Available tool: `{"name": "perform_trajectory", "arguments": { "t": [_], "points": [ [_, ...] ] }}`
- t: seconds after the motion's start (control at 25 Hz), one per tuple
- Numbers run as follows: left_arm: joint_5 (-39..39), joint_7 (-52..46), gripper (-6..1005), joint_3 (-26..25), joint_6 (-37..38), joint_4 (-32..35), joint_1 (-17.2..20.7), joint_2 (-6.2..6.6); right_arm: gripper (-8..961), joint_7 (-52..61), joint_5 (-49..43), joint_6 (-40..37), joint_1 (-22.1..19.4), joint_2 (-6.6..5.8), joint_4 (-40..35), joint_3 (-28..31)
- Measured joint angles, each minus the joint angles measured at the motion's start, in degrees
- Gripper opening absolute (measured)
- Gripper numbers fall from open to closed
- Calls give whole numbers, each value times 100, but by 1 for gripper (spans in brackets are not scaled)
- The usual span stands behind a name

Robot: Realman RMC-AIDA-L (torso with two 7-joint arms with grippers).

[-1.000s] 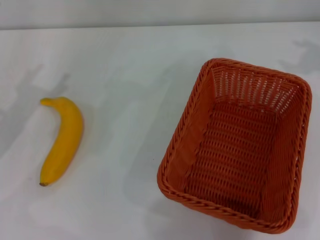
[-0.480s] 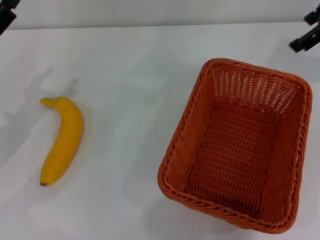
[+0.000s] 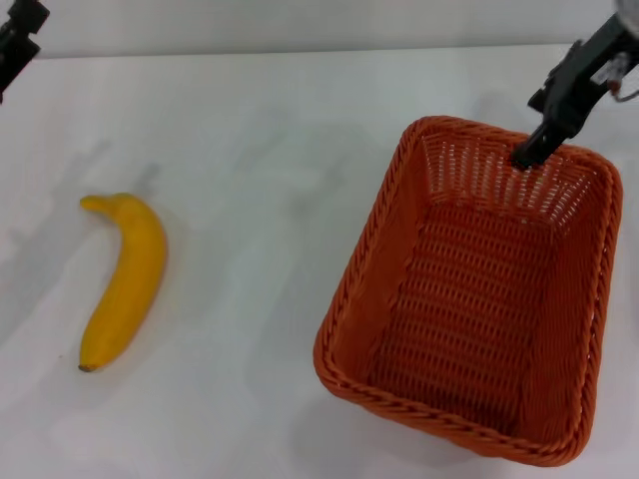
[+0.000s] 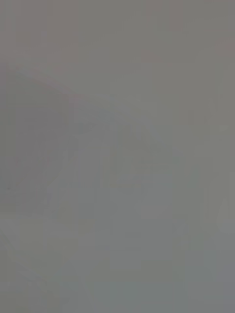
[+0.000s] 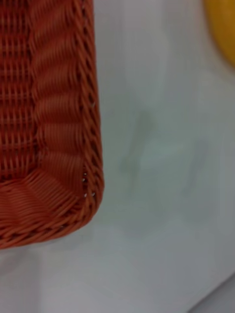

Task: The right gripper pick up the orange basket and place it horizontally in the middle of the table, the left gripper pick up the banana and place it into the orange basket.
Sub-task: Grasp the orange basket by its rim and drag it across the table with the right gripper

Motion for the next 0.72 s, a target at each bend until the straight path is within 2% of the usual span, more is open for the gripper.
{"name": "perform_trajectory", "arguments": {
  "t": [0.16,0.24,0.52,0.72],
  "points": [
    [0,97,895,-2,-18,21,43,0,870,27,-409,-295,163,182,201,-28],
    [-4,133,895,-8,-18,44,60,0,869,64,-623,-474,240,231,342,-62],
    [-59,401,895,-101,64,279,112,0,869,37,-817,-845,399,217,927,-171],
    [-192,529,892,-222,121,349,307,-1,869,-34,-901,-1148,538,211,1218,-307]
  ]
}}
